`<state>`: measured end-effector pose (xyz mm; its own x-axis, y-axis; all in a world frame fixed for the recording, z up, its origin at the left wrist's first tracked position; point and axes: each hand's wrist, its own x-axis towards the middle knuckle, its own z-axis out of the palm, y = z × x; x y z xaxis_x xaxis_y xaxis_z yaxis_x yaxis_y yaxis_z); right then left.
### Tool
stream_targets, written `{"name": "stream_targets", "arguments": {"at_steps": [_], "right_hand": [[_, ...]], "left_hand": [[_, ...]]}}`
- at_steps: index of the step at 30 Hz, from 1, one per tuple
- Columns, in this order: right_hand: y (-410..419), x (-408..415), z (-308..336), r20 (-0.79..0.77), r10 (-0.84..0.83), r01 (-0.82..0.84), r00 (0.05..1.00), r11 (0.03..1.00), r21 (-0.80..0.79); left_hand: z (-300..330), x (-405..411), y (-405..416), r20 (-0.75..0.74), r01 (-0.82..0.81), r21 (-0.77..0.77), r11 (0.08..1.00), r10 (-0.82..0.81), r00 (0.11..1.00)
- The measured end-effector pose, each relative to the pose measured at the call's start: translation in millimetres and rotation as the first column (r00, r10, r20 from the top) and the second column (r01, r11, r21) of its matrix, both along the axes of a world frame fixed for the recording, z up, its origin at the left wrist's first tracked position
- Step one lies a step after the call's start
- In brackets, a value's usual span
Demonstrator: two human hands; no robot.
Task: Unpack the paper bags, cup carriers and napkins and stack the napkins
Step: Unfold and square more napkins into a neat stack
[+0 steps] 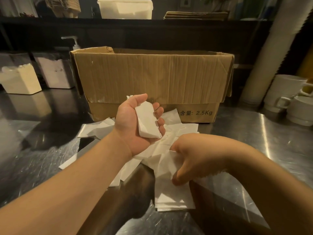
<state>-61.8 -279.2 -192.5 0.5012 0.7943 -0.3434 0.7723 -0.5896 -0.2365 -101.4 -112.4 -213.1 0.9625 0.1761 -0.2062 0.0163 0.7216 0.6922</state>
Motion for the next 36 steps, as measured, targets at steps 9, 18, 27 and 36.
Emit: {"name": "stream_targets", "arguments": {"at_steps": [9, 18, 27, 36], "right_hand": [[-13.9, 18.9, 7.4, -0.389, 0.044, 0.098, 0.920, 0.936, 0.338], [-21.0, 34.2, 3.7, -0.607, 0.174, 0.296, 0.776, 0.749, 0.593], [-9.4, 33.2, -2.3, -0.484, -0.027, 0.439, 0.875, 0.470, 0.766], [-5.8, 32.1, -2.5, -0.376, -0.114, 0.393, 0.920, 0.258, 0.883]], "left_hand": [[-1.7, 0.8, 2.5, 0.002, -0.002, 0.007, 1.000, 0.002, 1.000], [3.3, -4.6, -5.8, 0.007, 0.164, 0.090, 0.982, -0.166, 0.986], [-7.2, -4.7, -7.7, 0.029, 0.374, 0.175, 0.911, -0.385, 0.923], [-7.7, -3.4, -6.4, 0.008, 0.325, 0.109, 0.939, -0.328, 0.945]]}}
